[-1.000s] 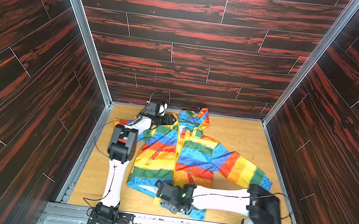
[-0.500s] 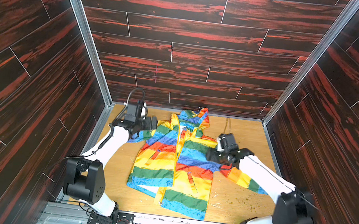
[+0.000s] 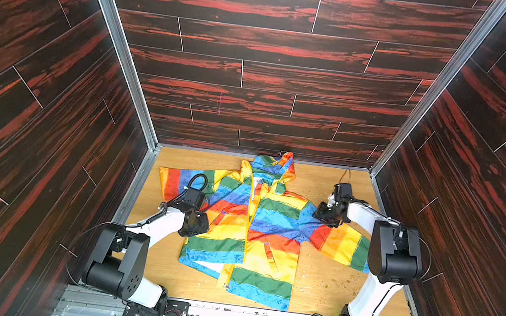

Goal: Unzip the jacket
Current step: Smooth out the jacket at the center of the board.

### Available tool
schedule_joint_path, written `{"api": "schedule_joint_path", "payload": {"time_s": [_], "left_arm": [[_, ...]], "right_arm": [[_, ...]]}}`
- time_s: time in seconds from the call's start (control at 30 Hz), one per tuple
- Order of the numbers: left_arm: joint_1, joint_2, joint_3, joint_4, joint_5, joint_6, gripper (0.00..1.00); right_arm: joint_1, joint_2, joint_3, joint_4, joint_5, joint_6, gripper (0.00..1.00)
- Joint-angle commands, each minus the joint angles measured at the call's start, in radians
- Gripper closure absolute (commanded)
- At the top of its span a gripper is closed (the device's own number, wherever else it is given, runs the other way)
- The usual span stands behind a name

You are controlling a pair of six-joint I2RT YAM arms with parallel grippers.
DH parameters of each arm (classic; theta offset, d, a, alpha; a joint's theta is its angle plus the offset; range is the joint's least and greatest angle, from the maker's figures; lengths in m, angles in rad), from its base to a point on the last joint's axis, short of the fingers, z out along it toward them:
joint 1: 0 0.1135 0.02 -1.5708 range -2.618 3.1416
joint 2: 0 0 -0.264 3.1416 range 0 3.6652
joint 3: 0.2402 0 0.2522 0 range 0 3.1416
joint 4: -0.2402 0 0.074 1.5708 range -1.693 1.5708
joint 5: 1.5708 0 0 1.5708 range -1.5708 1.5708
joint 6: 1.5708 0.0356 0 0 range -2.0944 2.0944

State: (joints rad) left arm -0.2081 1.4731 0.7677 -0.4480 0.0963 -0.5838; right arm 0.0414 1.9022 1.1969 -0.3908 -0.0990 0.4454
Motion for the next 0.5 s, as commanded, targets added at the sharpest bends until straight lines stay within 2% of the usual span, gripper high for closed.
{"api": "schedule_joint_path", "payload": {"time_s": [0.0,0.1,0.23,0.37,0.47], "left_arm": [[-0.005,-0.036,-0.048,-0.005,-0.022,-0.077,0.8],[-0.013,-0.029,-0.093,0.02,-0.022,-0.105,0.88],[-0.028,-0.04,-0.142,0.056,-0.031,-0.132,0.92],[-0.053,-0.094,-0.138,0.052,-0.037,-0.113,0.93],[-0.065,-0.164,-0.128,0.036,-0.057,-0.102,0.88]], "right_arm": [[-0.09,0.039,-0.008,0.025,-0.041,-0.01,0.57],[-0.154,0.062,0.014,0.042,-0.053,-0.039,0.57],[-0.175,0.088,0.096,-0.006,-0.049,-0.143,0.45],[-0.179,-0.051,0.045,-0.035,0.019,-0.151,0.36],[-0.219,-0.177,-0.075,-0.021,-0.033,-0.08,0.38]]}}
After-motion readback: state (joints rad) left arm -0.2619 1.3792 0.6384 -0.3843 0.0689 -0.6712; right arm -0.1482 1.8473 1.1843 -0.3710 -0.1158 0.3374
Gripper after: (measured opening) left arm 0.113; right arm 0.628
